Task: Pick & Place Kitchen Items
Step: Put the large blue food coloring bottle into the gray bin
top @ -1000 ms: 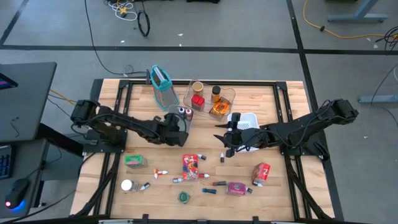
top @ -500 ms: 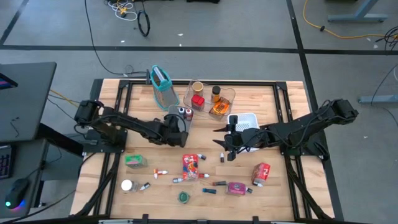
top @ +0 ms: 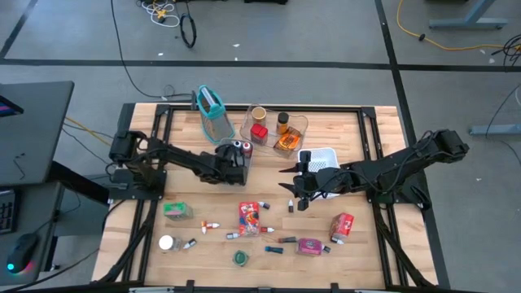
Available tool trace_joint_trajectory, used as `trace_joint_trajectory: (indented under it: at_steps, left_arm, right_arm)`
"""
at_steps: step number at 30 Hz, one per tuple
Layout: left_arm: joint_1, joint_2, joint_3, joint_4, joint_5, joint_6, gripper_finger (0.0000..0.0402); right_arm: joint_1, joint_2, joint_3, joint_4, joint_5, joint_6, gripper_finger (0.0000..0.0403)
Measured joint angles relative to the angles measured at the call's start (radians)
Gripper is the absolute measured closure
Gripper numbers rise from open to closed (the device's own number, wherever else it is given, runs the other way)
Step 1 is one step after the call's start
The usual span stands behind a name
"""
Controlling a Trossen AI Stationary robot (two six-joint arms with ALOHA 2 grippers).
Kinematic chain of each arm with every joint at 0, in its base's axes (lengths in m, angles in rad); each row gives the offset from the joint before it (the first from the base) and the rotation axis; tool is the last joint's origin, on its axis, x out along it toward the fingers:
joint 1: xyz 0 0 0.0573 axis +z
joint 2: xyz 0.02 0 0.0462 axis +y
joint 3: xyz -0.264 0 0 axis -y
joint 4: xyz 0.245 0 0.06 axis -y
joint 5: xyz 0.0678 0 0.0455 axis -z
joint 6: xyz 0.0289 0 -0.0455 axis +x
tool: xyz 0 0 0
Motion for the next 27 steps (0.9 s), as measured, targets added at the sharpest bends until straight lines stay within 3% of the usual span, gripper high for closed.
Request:
trace_joint_trajectory:
  at_steps: [13,21,27]
  left_arm:
    - [0.092,-0.001,0.0,0.032,-0.052,0.105,0.0396]
    - [0.097,-0.001,0.0,0.154,-0.085,0.198,0.0391]
    - [0.071,-0.014,0.0,0.138,-0.075,0.206,0.0392]
  right_arm:
    - [0.0,0.0,0.0,-0.001,0.0,0.0,0.0207]
    - [0.0,0.0,0.0,-0.001,0.0,0.0,0.0207]
    - [0.0,0.0,0.0,-0.001,0.0,0.0,0.0207]
